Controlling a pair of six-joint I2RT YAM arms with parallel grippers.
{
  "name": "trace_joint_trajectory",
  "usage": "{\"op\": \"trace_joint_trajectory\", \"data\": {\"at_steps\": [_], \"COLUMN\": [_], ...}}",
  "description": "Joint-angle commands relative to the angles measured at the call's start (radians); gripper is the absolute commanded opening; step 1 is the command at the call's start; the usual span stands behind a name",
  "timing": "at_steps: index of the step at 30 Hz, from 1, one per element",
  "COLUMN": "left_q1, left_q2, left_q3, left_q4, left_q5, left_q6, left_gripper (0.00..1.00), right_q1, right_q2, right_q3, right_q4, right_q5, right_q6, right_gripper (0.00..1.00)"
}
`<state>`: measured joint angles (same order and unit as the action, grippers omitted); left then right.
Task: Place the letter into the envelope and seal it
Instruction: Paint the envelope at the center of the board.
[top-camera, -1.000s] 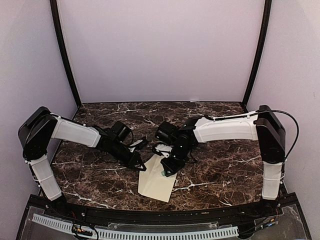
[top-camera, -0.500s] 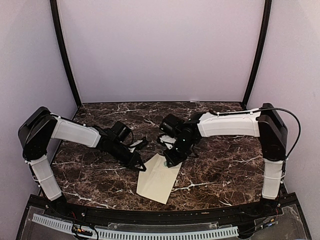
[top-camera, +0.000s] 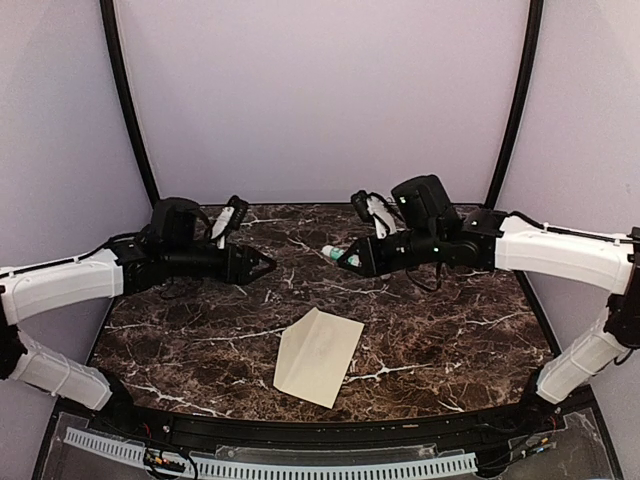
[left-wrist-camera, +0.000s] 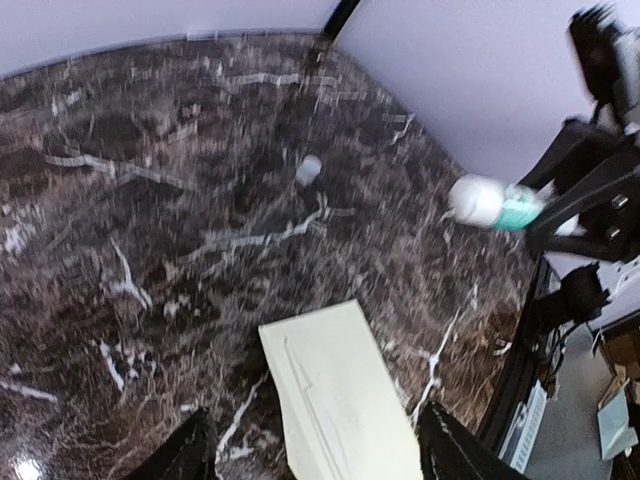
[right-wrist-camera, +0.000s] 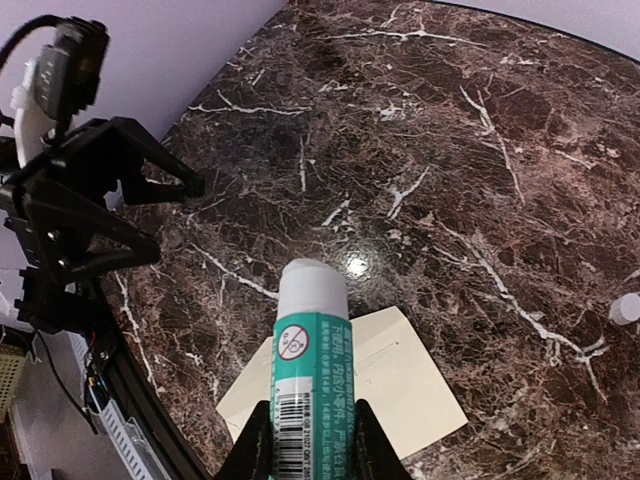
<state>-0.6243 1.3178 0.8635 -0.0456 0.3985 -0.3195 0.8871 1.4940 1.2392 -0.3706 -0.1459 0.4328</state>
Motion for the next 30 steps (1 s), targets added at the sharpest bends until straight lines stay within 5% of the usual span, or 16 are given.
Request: {"op": "trace_joint_trajectory", "data": {"at_steps": [1, 7, 15, 30], "left_q1": [-0.001, -0.059, -0.227, -0.361], "left_q2": [-0.170, -0.255, -0.215, -0.086], "left_q3": [-0.097, -0.144, -0.103, 0.002], "left_q4": [0.309, 0.581, 0.770, 0.937], "left_q5": [-0.076, -0.071, -0.132, -0.108], "left_q6": [-0.160, -0.352, -0.442, -0.398], "left_gripper": [0.68, 0.67, 0.67, 0.69], "right_q1": [0.002, 0.013, 0.103, 0.203], "right_q2": [-0.098, -0.208, -0.240, -0.173], "right_q3": [-0.150, -0.318, -0.382, -0.323], "right_q4": [0.396, 0.819, 1.081, 1.134], "right_q5": [-0.076, -0.083, -0.035, -0.026], "right_q6": [0.085, 0.195, 0.180, 0.134], "right_gripper": [0.00, 0.01, 0.02, 0.01]}}
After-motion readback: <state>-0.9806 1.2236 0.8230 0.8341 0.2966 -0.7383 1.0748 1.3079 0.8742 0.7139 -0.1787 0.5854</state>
